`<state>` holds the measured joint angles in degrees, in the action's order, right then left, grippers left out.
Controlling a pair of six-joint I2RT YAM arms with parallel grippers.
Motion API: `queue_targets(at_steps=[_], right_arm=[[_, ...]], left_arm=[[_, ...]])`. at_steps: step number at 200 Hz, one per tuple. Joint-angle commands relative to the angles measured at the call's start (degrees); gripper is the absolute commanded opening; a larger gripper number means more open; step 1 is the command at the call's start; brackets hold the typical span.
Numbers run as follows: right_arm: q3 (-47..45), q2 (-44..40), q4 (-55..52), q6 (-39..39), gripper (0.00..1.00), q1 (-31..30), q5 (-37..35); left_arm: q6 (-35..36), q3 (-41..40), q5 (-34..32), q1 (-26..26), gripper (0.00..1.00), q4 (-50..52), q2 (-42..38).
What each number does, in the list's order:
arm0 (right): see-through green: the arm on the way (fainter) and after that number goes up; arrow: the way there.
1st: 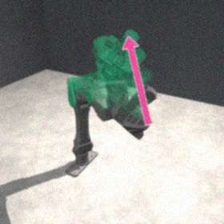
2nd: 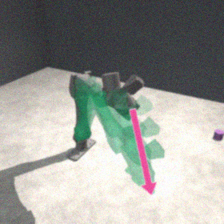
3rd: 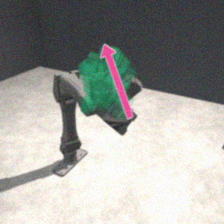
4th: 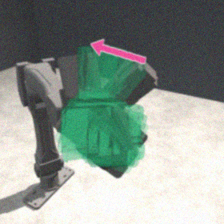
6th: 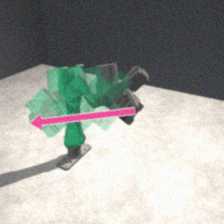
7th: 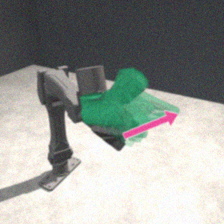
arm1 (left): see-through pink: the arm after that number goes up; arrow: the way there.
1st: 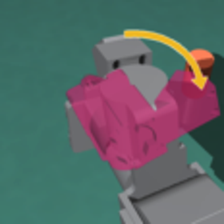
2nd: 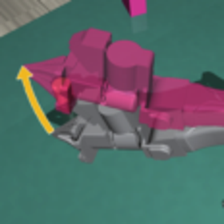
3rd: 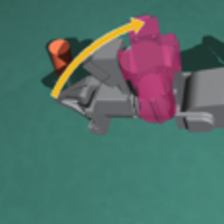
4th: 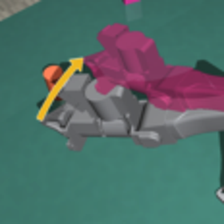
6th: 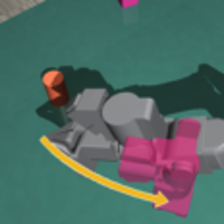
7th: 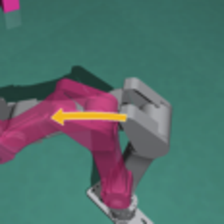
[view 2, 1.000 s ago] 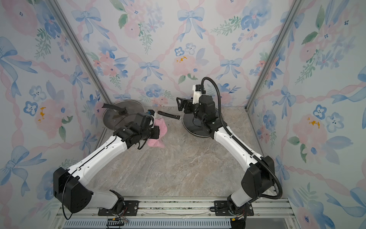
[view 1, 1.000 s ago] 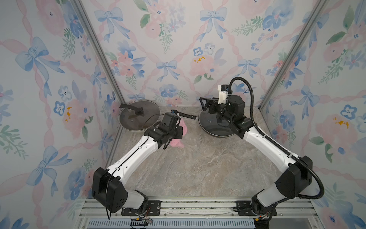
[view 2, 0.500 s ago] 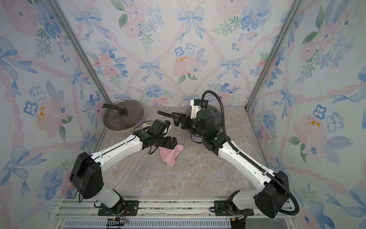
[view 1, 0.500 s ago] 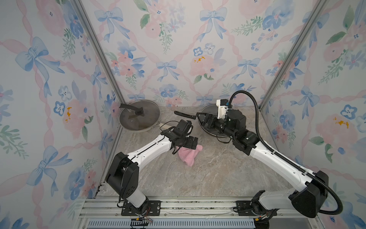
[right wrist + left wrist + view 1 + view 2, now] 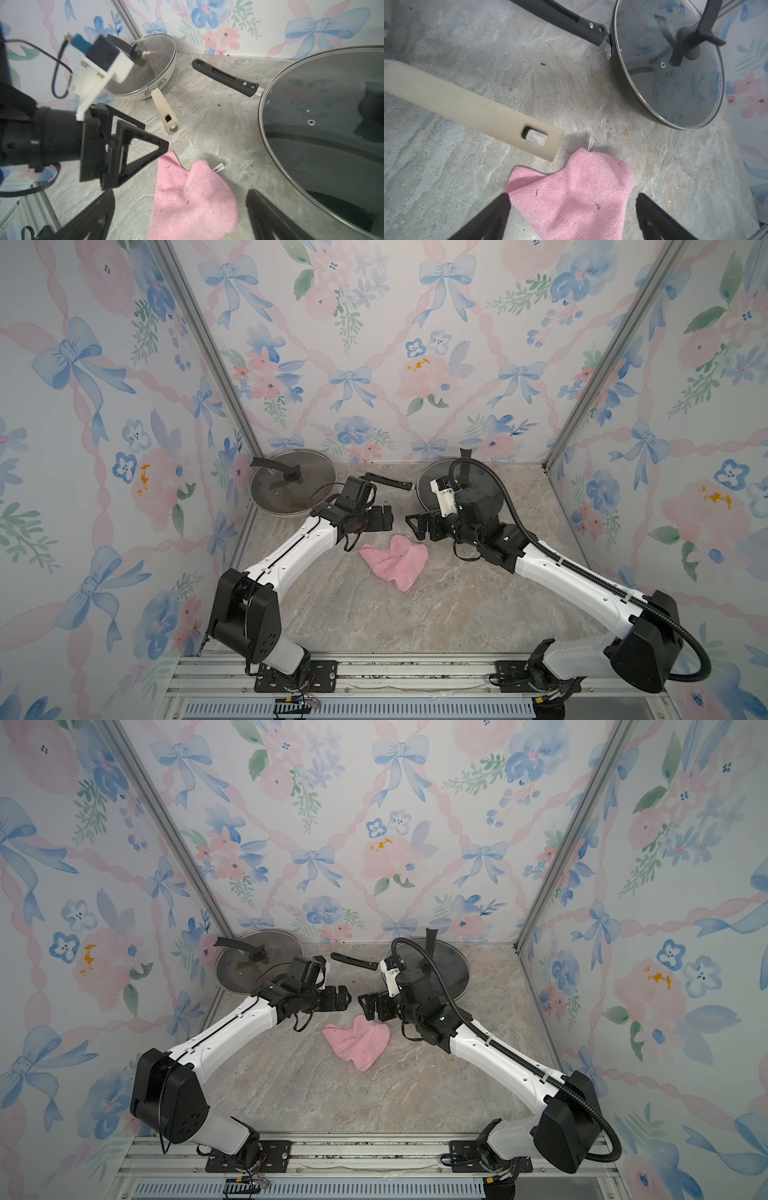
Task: Wipe the pot lid with a cloth
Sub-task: Place the cleaning item at the center of the board, then pick up the cleaning item at the center of the board.
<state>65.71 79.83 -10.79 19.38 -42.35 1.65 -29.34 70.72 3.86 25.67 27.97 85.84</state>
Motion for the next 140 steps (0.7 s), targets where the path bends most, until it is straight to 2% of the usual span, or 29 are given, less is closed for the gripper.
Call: queue_targets(at_steps=[1, 34, 61, 75, 105, 140], right_arm=[[1.91, 4.38, -4.67, -5.3, 0.97, -2.94, 2.49], [4.58, 12.21, -5.89, -8.94, 0.96, -6.18, 4.14], [4.32, 16.91, -5.34, -10.28, 0.97, -7.77, 3.3], [3.6, 18.97, -4.33, -11.44, 0.97, -8.83, 2.25], [2.28, 23.57, 0.93, -11.96, 0.97, -10.63, -4.23], [1.76, 27.35, 6.33, -12.68, 0.99, -11.33, -15.06]], left_arm=[[-2.41, 2.6, -2.62, -3.41, 0.98, 0.07, -5.79], [-0.72, 5.66, -7.99, -10.87, 0.98, 0.14, -10.34], [-0.28, 7.37, -7.71, -17.86, 0.98, 0.2, -10.46], [-0.46, 8.05, -7.61, -19.88, 0.98, 0.09, -9.76], [-0.21, 9.79, -7.03, -22.32, 0.98, 0.09, -7.04], [0.06, 11.0, -6.15, -23.28, 0.98, 0.04, -4.04]])
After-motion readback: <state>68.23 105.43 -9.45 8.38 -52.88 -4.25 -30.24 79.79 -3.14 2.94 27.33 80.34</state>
